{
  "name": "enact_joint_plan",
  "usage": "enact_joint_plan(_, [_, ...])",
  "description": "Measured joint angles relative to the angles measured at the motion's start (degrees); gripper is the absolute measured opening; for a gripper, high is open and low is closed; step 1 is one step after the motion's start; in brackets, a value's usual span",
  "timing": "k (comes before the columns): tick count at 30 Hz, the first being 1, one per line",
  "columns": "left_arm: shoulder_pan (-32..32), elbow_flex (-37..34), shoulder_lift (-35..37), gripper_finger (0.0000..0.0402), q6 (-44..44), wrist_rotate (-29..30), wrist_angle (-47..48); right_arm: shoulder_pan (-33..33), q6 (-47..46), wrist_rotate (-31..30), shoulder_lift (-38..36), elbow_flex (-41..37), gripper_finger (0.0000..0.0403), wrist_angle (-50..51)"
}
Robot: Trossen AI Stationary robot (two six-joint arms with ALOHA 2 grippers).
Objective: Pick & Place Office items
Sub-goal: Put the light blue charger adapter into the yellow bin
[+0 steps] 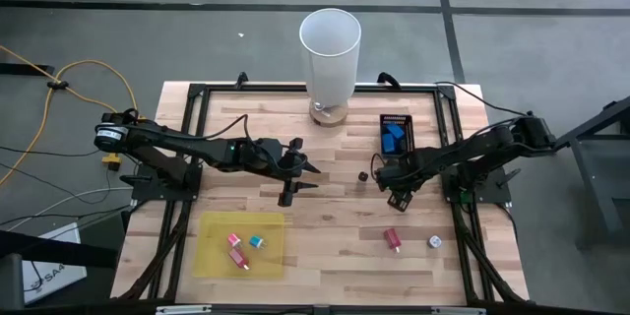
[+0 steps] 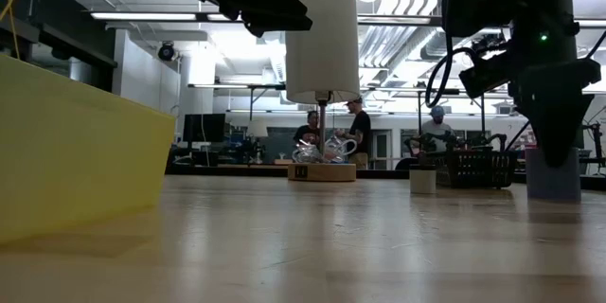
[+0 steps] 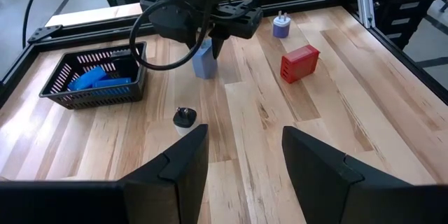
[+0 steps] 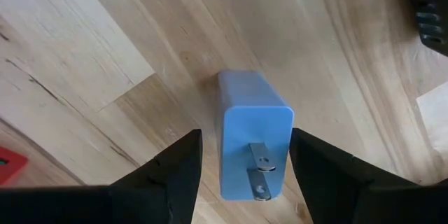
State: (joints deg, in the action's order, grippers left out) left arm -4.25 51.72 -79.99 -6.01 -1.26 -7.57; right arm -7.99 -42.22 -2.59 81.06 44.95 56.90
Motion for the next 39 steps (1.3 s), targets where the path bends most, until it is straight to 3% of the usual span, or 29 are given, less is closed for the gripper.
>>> enact_joint_plan(9, [0.01,0.00,0.00,0.0175,-0.01,-0.01,0.00,0.00,-0.02,0.00,0.00,0.00,0.0198,0.00])
enact_joint_plan(22, [0.00,0.00,0.00,0.0175,-0.01,0.00,0.00,0.00,-0.07,0.00,-0.01,0.00,0.0122,-0.15])
enact_joint_plan(39, [0.02,0.00,0.00,0.0175,-0.01,-0.02,0.00,0.02,-0.07,-0.06,-0.02,0.00,0.0116,-0.16])
